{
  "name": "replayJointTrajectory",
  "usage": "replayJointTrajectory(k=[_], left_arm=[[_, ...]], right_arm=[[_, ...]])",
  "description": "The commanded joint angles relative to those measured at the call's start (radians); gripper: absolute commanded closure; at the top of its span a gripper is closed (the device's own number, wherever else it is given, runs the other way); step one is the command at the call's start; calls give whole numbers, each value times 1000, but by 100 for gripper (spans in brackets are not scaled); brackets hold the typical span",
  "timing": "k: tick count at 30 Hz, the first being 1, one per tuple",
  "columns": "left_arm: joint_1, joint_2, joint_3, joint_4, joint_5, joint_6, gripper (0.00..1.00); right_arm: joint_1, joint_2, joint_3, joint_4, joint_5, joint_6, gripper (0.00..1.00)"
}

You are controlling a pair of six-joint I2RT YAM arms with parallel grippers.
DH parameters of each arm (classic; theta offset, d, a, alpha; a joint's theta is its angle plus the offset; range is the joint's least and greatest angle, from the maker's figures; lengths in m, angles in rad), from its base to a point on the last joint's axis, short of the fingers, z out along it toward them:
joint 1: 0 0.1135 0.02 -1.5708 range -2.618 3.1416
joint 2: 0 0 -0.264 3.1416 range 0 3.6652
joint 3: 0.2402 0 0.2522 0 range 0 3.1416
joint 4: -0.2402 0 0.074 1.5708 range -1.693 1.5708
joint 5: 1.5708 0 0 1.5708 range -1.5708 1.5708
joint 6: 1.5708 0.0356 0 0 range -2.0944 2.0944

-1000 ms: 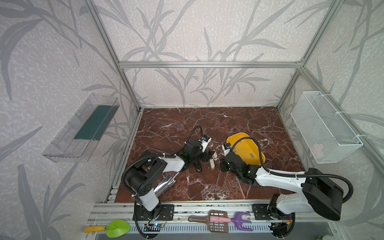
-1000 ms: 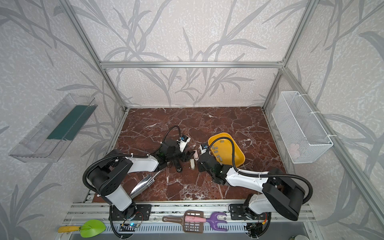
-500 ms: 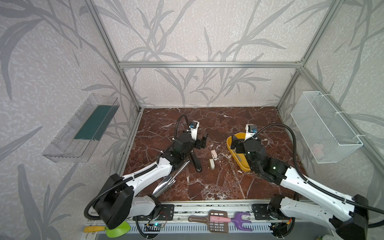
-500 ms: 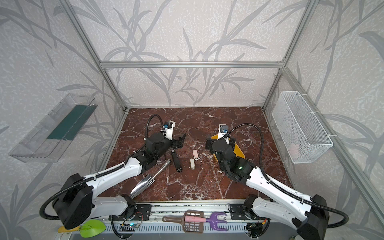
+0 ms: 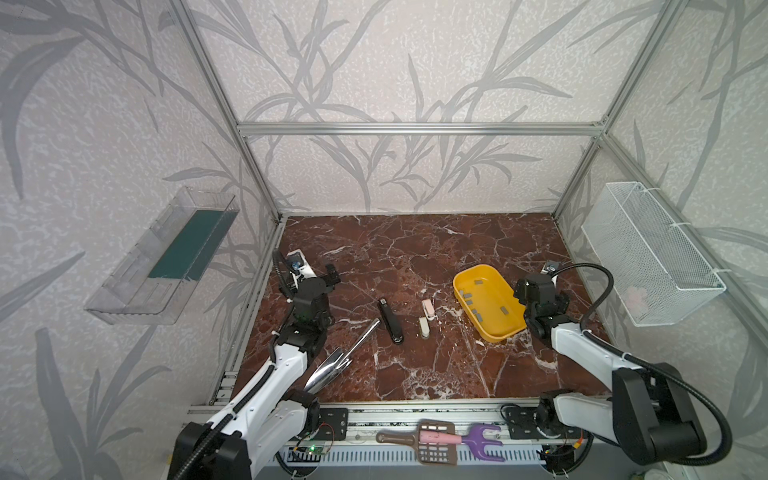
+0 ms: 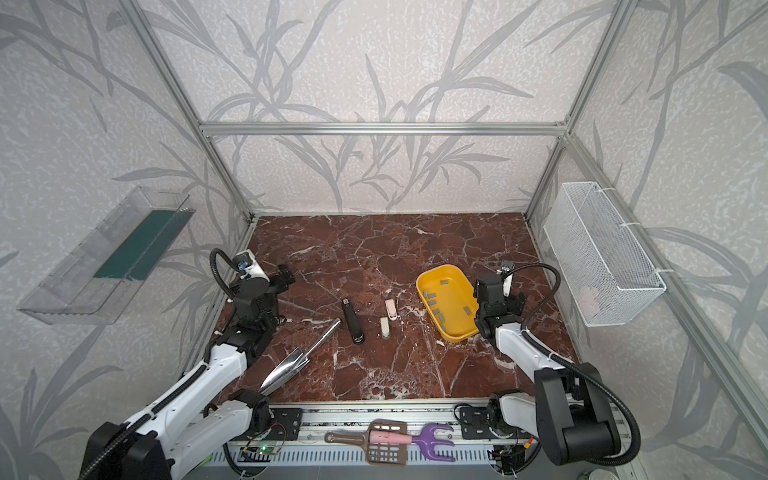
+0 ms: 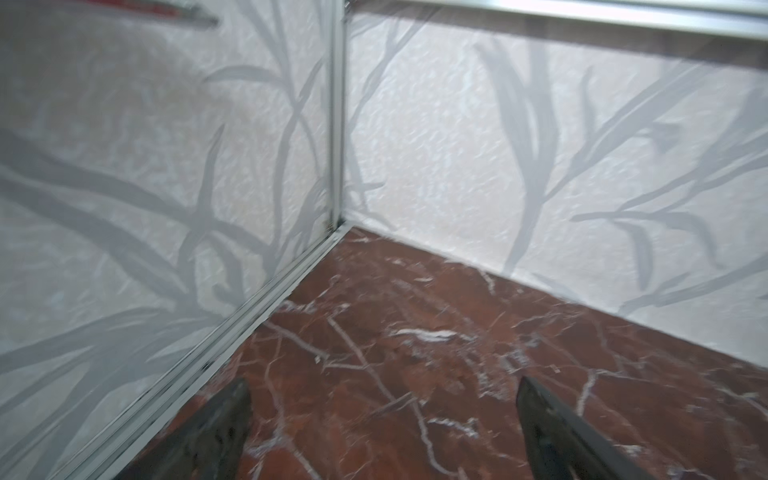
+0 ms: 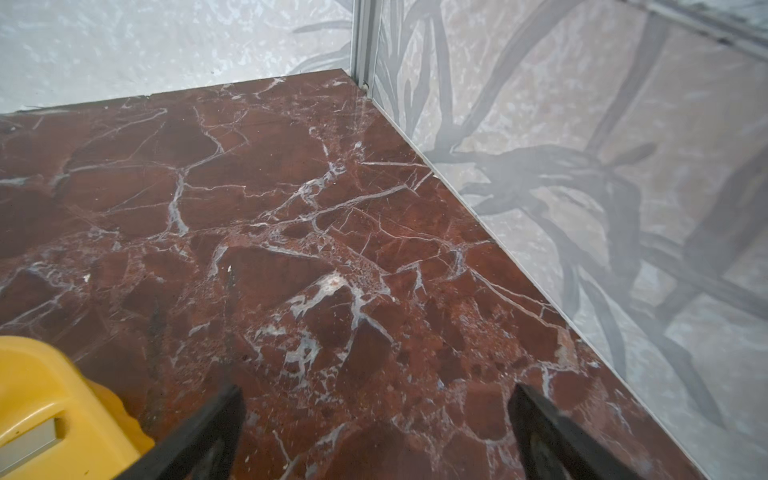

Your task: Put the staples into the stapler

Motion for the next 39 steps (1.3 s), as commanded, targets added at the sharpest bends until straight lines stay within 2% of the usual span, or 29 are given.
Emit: replayJointTrajectory(k=[1, 3, 6, 8, 10, 12, 15, 19, 23, 24, 27, 29, 32, 35, 36, 38, 39], left_arm=[[62, 101, -72, 118, -99, 33, 0], [91, 186, -73, 196, -42, 63, 0], [103, 331, -55, 316, -62, 106, 0], [105, 382, -32, 315, -97, 105, 0], [110, 400, -24, 310, -97, 94, 0], [116, 399, -28, 310, -87, 87, 0], [119, 400, -49, 344, -81, 80, 0], [123, 438, -90, 473, -86, 101, 0], [123, 515, -157, 706, -30, 147, 0], [121, 520, -158, 716, -27, 153, 0], [124, 491, -137, 622, -3, 125, 0], [124, 515, -131, 653, 22, 155, 0], [130, 521, -99, 585, 103, 164, 0], [137, 560, -78, 580, 196, 193, 0], [143, 569, -77, 575, 209, 179, 0], [156, 619, -78, 640, 243, 198, 0], [155, 607, -77, 607, 252, 190, 0]], right_arm=[[-2, 75, 24, 171, 64, -61, 0], [-2, 110, 34, 177, 89, -71, 1], [-2, 167, 85, 92, 141, -84, 0], [-3, 182, 98, 59, 162, -107, 0], [-3, 175, 99, 40, 134, -123, 1], [-3, 172, 96, 44, 46, -173, 1], [-2, 167, 108, -6, -146, -235, 0], [-2, 146, 99, -18, -269, -266, 0], [-2, 98, 38, 68, -423, -274, 0], [-2, 95, 32, 80, -448, -281, 0], [-3, 97, 12, 151, -500, -279, 1], [-3, 104, -34, 290, -554, -301, 3], [-2, 137, -94, 501, -543, -322, 4], [-21, 276, -122, 695, -540, -308, 2], [-23, 302, -119, 721, -554, -311, 2], [-33, 261, -94, 600, -580, -299, 2], [-34, 262, -94, 604, -581, -298, 2]])
